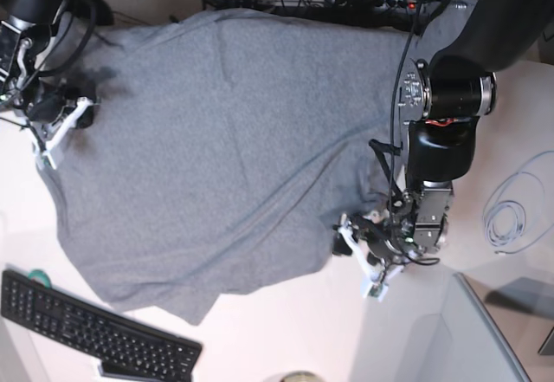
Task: Layout the t-shirt on the table in an organized manner, then fold the t-shirt properly
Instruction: 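Drag the grasped fabric with the left gripper away from the right gripper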
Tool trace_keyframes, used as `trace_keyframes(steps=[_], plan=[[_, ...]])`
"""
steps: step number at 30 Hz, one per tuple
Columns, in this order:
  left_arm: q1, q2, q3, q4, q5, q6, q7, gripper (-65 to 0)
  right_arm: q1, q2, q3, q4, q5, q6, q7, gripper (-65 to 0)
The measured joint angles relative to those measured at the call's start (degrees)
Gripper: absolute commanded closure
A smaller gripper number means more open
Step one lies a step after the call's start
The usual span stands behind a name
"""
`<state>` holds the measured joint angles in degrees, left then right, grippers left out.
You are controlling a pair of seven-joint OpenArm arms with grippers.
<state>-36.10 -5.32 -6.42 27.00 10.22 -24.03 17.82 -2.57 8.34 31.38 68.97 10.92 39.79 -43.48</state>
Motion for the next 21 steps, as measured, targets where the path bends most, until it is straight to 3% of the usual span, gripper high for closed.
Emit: trace_keyframes(steps=[3,8,10,13,14,21], plan=[[-0.6,0.2,0.0,-5.2,0.1,0.0,-1.4,-41.8,0.0,0.0,0.0,0.0,0.0,0.0,0.0,-2.3],[-0.9,0.6,0.0,-5.0,0.0,0.0,-2.3,-40.5,0.0,0.0,0.0,0.0,-0.1,0.0,0.0,-2.3],[-0.5,0.5,0.0,-4.9,-0.1,0.0,-2.4,-30.3,0.0,0.0,0.0,0.0,0.0,0.0,0.0,-2.3],[0.6,0.5,0.0,-4.9,0.0,0.0,-2.4,-3.6,0.0,0.0,0.0,0.0,0.0,0.0,0.0,-2.3],[0.7,0.5,0.0,-4.9,-0.3,0.0,-2.6,0.0,0.0,0.0,0.0,0.0,0.0,0.0,0.0,-2.3],[0.9,0.2,0.0,0.3,0.3,0.0,-1.7,0.0,0.0,0.0,0.0,0.0,-0.1,0.0,0.0,-2.3]])
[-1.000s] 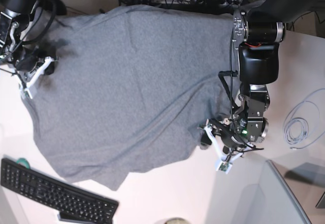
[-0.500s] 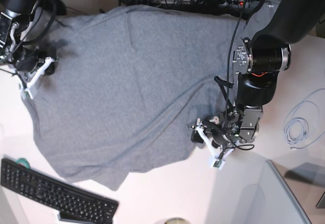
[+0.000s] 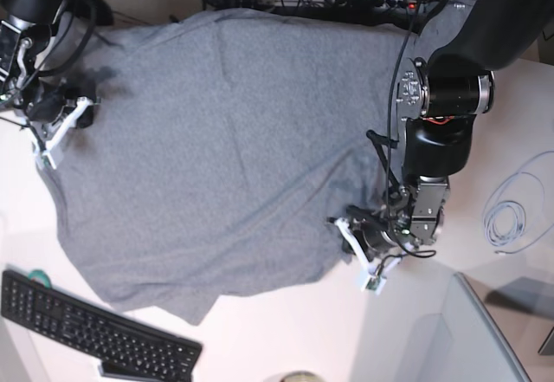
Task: Layout the t-shirt on the table in an organized manner, then fold the t-shirt properly
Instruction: 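Drag the grasped fabric with the left gripper away from the right gripper, then release the shirt and move both grippers inward over the shirt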
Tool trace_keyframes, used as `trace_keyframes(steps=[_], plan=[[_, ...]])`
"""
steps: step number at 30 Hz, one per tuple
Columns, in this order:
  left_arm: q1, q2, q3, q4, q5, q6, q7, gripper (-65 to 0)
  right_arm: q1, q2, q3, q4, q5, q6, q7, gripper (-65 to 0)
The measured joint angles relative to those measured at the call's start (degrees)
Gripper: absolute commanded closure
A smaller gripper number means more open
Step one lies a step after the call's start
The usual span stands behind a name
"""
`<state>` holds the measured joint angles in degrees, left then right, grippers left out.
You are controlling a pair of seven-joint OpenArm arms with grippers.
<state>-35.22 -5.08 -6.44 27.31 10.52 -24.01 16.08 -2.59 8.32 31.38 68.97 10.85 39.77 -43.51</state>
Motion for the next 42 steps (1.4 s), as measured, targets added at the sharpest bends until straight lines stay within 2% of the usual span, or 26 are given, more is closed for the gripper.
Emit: trace_keyframes(steps=[2,4,8,13,20,21,22,37,40,42], plan=[[-0.4,-0.8,0.0,2.0,-0.2,0.3,-0.1,0.0,0.0,0.0,0.0,0.0,0.0,0.0,0.0,-2.3],[-0.8,-2.0,0.3,3.0,-0.2,2.8,-0.1,0.0,0.0,0.0,0.0,0.0,0.0,0.0,0.0,-2.3],[-0.9,-4.7,0.5,2.9,0.0,4.1,-0.1,0.0,0.0,0.0,0.0,0.0,0.1,0.0,0.0,-2.3],[-0.9,-5.9,0.5,2.9,0.0,6.3,-0.1,0.0,0.0,-0.7,0.0,0.0,0.1,0.0,0.0,-2.3],[-0.9,-6.7,0.5,2.9,0.0,7.0,-0.1,0.0,1.1,-1.7,-0.2,0.0,0.0,-0.3,-0.2,-2.3],[-0.9,-6.7,0.5,2.9,0.0,6.9,-0.1,0.0,1.0,-1.7,-0.2,0.0,0.2,-3.0,-0.2,-2.3],[-0.9,-6.8,0.5,2.9,0.0,6.9,-0.1,0.0,1.0,-1.7,-0.1,0.0,0.7,-4.2,0.1,-2.3],[-0.8,-10.7,0.6,2.9,-0.1,6.5,0.0,-0.2,1.1,-1.4,-0.1,0.0,0.4,-4.3,0.0,-2.3],[-0.9,-11.5,0.6,2.9,0.0,6.6,0.0,-11.7,1.1,-1.3,-0.2,0.0,0.2,-4.4,0.0,-2.3],[-0.9,-11.6,0.5,2.9,0.1,7.4,-0.1,-22.2,1.1,-1.3,-0.2,0.0,0.2,-4.4,0.0,-2.3]])
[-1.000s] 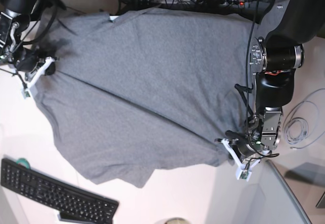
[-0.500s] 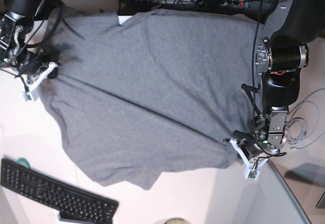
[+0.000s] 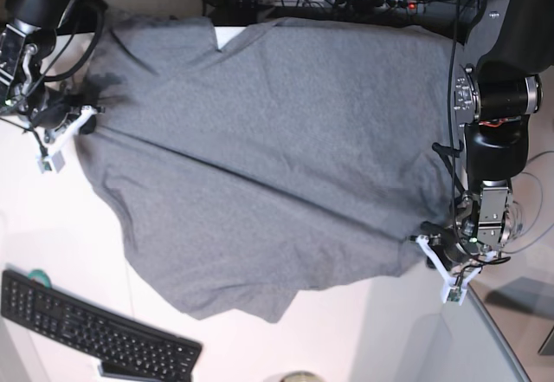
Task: Layout the t-shirt on the table in an organized manner, then fold the t-shirt properly
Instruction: 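Release the shirt and move both grippers inward over the shirt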
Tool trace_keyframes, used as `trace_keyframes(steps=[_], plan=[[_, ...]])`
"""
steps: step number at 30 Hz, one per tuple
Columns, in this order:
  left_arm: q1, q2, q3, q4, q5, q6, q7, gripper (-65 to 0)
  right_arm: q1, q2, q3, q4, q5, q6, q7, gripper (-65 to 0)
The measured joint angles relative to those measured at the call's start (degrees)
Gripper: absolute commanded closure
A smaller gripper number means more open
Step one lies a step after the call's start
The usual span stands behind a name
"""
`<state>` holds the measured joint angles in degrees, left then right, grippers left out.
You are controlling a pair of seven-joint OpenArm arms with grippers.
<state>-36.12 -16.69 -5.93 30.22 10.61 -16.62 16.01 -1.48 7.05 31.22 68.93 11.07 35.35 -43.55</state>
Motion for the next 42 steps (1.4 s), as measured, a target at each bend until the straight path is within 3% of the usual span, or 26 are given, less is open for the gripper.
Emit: trace_keyframes(steps=[5,13,15,19,23,27,30,33,36,40,42], plan=[[0.0,0.2,0.0,0.0,-0.1,-0.1,0.0,-36.7,0.0,0.0,0.0,0.0,0.0,0.0,0.0,-2.1],[0.3,-0.3,-0.4,0.8,-0.1,-0.1,0.2,-37.0,-0.1,0.0,0.0,0.1,0.0,0.0,0.0,-2.1],[2.4,-0.3,-0.4,5.6,-0.7,0.0,4.5,-31.6,-0.2,0.0,0.0,0.2,0.0,0.0,0.0,-2.1],[14.1,1.7,-0.6,24.5,0.0,0.2,11.2,-0.8,-0.1,0.1,0.4,0.4,-0.7,-0.6,-0.2,-2.1],[25.6,4.2,0.4,39.3,-0.6,-1.0,16.5,0.0,-1.0,-0.5,0.0,7.8,-1.1,-0.5,-1.0,-2.1],[29.1,4.0,0.2,40.1,-0.3,-0.2,16.5,0.0,0.6,-2.4,-0.5,15.1,-0.6,-0.4,-0.6,-2.1],[30.5,3.9,0.0,37.7,-0.2,-0.2,16.5,0.0,3.0,-1.1,-7.9,15.3,-0.8,-0.4,-0.8,-2.1],[32.7,4.2,-0.1,37.3,-0.4,-0.3,16.5,0.0,8.3,0.4,-16.3,9.6,-0.6,-0.5,-0.4,-2.0],[34.6,4.0,-0.4,40.0,-0.3,-0.2,16.6,0.0,13.3,0.0,-20.1,2.1,-0.3,-0.7,3.4,-1.1],[37.5,4.0,-0.5,43.4,-0.3,-0.2,16.4,0.0,20.3,0.7,-25.5,-12.4,-0.7,-7.6,7.0,0.0],[39.0,4.2,-0.3,44.5,-0.5,-0.3,16.4,0.0,22.8,1.0,-29.5,-19.2,-0.8,-9.3,10.1,0.0]])
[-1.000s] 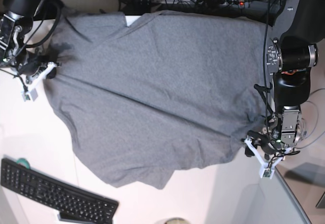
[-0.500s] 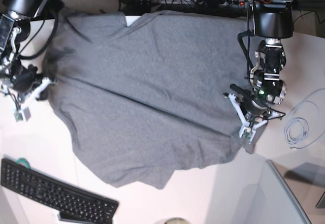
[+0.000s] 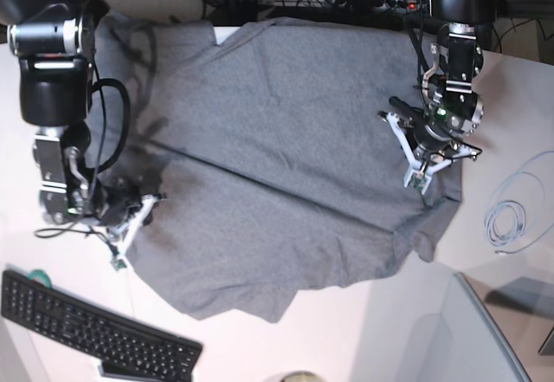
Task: Layout the t-shirt on the table in an organized manner, then fold the t-shirt properly
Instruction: 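Release the shirt and move both grippers inward over the shirt, then grasp the shirt edges with both grippers and pull them apart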
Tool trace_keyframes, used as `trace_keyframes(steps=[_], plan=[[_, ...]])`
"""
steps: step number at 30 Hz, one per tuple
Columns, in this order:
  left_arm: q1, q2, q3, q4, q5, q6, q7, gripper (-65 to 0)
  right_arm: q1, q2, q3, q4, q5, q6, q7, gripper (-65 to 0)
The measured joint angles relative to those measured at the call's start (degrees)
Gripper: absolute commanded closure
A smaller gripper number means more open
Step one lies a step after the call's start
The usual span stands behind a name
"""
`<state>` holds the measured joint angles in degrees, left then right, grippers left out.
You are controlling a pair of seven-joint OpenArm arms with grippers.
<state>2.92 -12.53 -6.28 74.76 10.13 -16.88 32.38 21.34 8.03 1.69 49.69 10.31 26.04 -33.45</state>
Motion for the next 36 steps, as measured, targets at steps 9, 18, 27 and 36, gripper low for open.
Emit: trace_keyframes(steps=[9,18,27,36], plan=[[0.6,-0.2,0.0,-0.1,0.1,0.0,0.0,0.0,6.3,1.9,-6.6,-18.9,2.1,-10.1,14.3,0.0],[-1.4,1.9,-0.2,-0.2,0.2,0.2,0.5,0.0,3.2,6.5,0.1,-19.7,2.7,-12.1,18.0,0.0],[-14.4,2.1,-0.2,-2.6,-0.1,0.0,0.3,0.0,3.1,6.5,0.2,-19.6,2.8,-12.1,18.2,0.0],[-38.8,0.7,-0.4,-40.5,0.1,0.3,-6.6,-25.8,0.3,6.4,0.2,-14.1,1.6,-12.4,16.5,0.0]])
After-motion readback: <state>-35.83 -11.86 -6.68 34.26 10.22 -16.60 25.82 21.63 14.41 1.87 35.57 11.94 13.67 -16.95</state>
